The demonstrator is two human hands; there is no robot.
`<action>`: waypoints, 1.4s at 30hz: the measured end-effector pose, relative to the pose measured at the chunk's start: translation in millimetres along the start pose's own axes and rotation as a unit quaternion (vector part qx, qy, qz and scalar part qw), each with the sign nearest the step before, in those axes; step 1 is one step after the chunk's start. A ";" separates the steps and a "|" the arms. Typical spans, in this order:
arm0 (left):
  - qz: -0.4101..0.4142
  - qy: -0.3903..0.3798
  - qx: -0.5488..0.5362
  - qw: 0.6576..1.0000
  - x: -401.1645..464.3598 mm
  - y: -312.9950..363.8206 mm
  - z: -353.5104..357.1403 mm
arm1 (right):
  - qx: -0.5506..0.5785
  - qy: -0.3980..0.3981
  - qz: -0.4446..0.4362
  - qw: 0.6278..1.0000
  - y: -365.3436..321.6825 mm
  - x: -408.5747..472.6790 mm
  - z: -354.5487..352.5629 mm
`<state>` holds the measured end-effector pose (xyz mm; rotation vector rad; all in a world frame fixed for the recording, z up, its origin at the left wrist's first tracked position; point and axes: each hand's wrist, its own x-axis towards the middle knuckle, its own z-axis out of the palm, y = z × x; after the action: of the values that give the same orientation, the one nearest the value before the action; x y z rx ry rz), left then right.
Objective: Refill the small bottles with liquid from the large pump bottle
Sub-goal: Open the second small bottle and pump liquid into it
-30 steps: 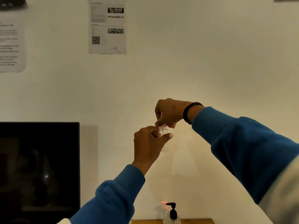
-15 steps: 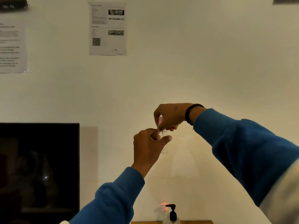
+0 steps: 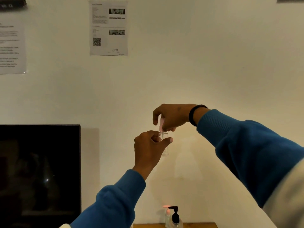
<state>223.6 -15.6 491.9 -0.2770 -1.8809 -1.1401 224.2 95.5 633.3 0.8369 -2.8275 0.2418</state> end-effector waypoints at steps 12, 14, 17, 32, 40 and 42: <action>-0.001 0.001 0.006 1.000 0.6 -6.2 -1.3 | -0.009 0.048 -0.002 0.999 1.5 4.0 6.3; -0.001 0.001 0.011 1.000 0.4 -7.0 -1.3 | -0.011 0.053 -0.010 0.999 0.7 3.8 4.5; 0.000 0.003 0.021 1.000 0.3 -8.8 -2.1 | -0.016 0.064 -0.020 0.998 0.5 3.7 0.3; -0.011 0.030 0.019 0.999 5.3 -15.0 -6.4 | 0.022 0.242 -0.065 0.968 11.1 -15.1 -36.7; -0.020 0.044 -0.007 0.999 7.6 -20.2 -7.9 | 0.088 0.348 -0.054 0.932 27.4 -31.5 -34.7; -0.023 0.048 -0.011 0.999 7.4 -21.6 -8.0 | 0.112 0.370 -0.046 0.921 31.1 -35.0 -24.5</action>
<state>211.4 -35.7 486.1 -0.1896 -1.7998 -1.1846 239.1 144.5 646.2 0.7140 -2.0680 0.7091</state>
